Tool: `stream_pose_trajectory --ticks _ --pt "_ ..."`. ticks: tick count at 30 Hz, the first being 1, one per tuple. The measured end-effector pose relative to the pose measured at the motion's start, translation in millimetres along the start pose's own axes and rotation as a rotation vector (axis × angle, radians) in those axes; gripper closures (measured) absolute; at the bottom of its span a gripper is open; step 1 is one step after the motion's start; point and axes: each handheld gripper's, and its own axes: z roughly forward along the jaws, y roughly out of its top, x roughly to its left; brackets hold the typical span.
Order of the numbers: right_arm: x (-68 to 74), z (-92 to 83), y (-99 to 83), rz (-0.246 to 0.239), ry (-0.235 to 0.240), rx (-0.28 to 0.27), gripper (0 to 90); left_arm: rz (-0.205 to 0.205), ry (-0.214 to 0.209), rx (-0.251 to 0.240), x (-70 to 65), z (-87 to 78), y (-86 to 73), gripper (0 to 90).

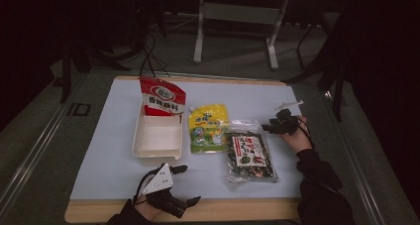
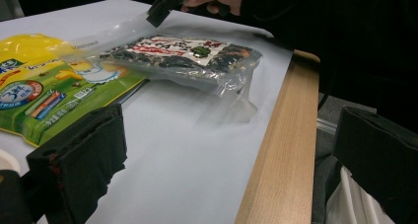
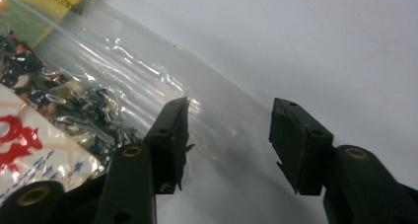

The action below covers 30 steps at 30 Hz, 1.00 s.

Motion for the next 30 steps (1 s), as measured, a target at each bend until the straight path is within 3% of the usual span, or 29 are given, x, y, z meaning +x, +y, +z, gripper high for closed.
stream_pose_trajectory --ticks 7,12,14,16,28,30 --pt "-2.1 8.1 6.8 -0.038 0.060 0.017 51.8 -0.004 0.002 0.001 1.0 -0.6 -0.6 1.3" --pt "-0.3 9.6 8.3 -0.058 0.069 0.042 69.0 -0.005 0.002 0.000 0.1 -0.7 -0.6 1.3" --pt "0.4 8.9 8.7 -0.061 0.057 0.045 82.5 -0.004 0.003 0.001 0.1 -0.9 -0.5 1.3" --pt "0.8 5.6 9.2 -0.064 0.061 0.036 89.7 -0.005 0.003 0.002 0.0 -0.6 -0.5 1.3" --pt "12.4 -24.7 15.2 -0.126 0.047 -0.014 90.0 -0.011 -0.009 -0.002 -0.8 0.7 0.9 1.3" --pt "20.0 -40.1 19.8 -0.163 0.038 -0.037 90.0 -0.007 -0.012 -0.003 -1.9 1.3 2.3 1.3"
